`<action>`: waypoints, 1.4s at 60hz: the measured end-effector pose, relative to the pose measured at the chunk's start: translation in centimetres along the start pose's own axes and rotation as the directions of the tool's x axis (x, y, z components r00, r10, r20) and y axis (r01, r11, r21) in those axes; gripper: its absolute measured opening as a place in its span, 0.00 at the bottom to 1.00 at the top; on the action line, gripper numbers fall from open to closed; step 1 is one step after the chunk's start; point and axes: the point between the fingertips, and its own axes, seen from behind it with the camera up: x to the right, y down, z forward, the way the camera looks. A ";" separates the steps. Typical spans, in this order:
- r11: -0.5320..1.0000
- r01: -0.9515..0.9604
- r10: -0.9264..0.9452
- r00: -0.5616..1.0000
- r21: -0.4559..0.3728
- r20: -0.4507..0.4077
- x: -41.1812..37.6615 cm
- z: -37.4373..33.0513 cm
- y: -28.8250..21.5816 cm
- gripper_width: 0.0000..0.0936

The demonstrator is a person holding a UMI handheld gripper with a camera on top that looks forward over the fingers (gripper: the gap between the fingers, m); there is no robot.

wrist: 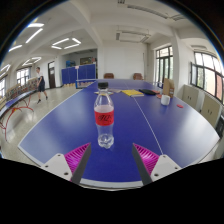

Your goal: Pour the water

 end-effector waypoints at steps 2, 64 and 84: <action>1.000 -0.002 0.002 1.000 0.018 -0.001 -1.2 2.0 -0.9 0.91; 0.946 -0.114 0.047 0.975 0.303 0.219 -2.7 13.9 -22.0 0.33; 0.669 -0.723 0.384 0.533 0.170 0.754 8.9 17.9 -46.5 0.33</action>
